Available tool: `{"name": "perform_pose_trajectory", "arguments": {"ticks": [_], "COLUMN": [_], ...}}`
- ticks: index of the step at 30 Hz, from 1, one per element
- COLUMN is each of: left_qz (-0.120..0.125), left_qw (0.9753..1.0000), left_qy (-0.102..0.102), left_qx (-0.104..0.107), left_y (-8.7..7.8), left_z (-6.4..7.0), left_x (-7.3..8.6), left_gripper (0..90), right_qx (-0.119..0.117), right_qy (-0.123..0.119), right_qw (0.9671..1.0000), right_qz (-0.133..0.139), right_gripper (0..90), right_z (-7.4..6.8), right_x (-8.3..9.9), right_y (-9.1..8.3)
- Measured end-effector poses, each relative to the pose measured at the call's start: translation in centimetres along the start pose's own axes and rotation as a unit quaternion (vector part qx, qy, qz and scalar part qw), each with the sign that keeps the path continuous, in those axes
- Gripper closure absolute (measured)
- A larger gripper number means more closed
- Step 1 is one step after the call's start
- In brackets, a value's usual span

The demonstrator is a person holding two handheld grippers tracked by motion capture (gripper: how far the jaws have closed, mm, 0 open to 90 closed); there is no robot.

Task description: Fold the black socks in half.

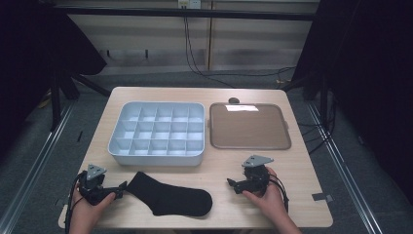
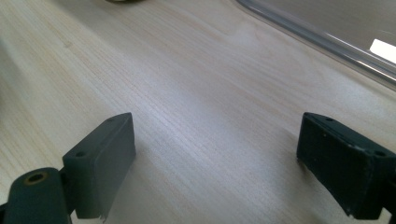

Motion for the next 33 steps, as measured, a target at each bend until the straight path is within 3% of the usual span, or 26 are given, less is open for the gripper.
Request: {"name": "perform_pose_trajectory", "arguments": {"ticks": [15,19,24,28,33], "left_qz": [0.005,0.008,0.005,-0.008,-0.027], "left_qw": [1.0,1.0,1.0,0.9997,0.9993], "left_qy": [-0.002,-0.004,-0.004,-0.023,-0.021], "left_qx": [0.003,0.001,0.001,0.008,0.014], "left_y": [-0.3,-0.3,-0.4,-0.6,-0.9], "left_z": [-0.1,-0.5,-0.6,-0.7,-0.4], "left_x": [0.2,0.2,0.1,-0.3,-0.6], "left_gripper": [5.5,10.1,13.5,16.7,22.8], "right_qx": [0.001,0.0,-0.012,-0.032,-0.06], "right_qy": [0.002,0.002,-0.006,-0.04,-0.057], "right_qw": [1.0,1.0,0.9998,0.9986,0.996], "right_qz": [0.001,-0.008,-0.017,-0.013,-0.034], "right_gripper": [12.0,25.0,33.0,48.8,69.5], "right_z": [0.0,-0.3,-0.6,-1.7,-2.5], "right_x": [-0.1,-0.2,-0.5,-1.2,-1.3], "right_y": [0.1,-0.4,-0.8,-1.2,-1.3]}}
Point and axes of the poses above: each handheld gripper's, and its own axes: y roughly forward along the jaws, x roughly out of its underside, z roughly to its right, the point moved 2 cm from there along y, roughly forward along the jaws, and after that the axes turned 7 degrees about -x, right-handed, at the moved point
